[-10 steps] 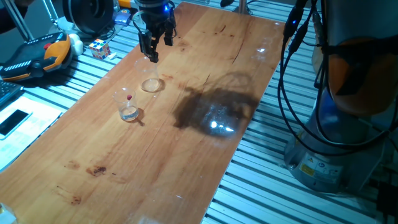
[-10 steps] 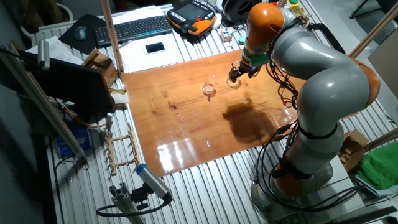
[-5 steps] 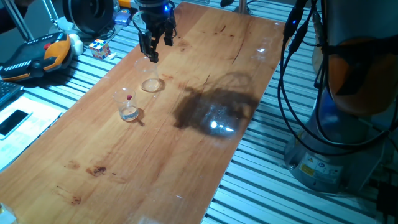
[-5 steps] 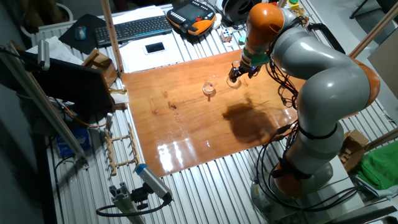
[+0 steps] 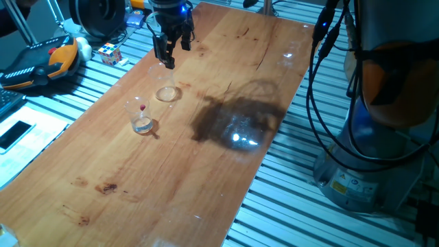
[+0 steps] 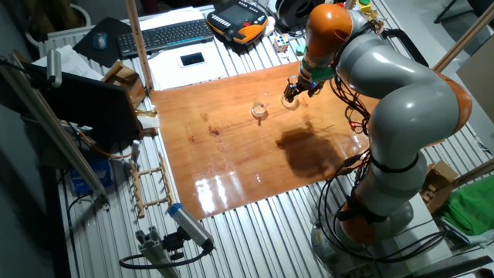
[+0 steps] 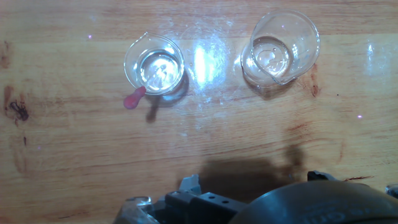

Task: Transfer liquid using a dropper

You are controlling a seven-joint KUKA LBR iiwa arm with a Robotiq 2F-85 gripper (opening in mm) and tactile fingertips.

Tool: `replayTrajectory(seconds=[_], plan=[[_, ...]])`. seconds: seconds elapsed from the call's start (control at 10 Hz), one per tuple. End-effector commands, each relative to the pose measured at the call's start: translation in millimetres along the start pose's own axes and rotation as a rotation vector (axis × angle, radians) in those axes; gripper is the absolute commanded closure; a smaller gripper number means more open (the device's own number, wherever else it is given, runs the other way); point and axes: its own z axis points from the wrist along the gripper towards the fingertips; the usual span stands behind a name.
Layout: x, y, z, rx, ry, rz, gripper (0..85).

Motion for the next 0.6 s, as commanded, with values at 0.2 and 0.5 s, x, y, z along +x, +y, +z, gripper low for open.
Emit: replayTrajectory(seconds=[0.2, 0.5], plan=[[0.4, 0.5, -1.3, 0.004, 0.009, -0.033, 84.0], [0.5, 0.4, -1.4, 0.004, 0.009, -0.039, 84.0]])
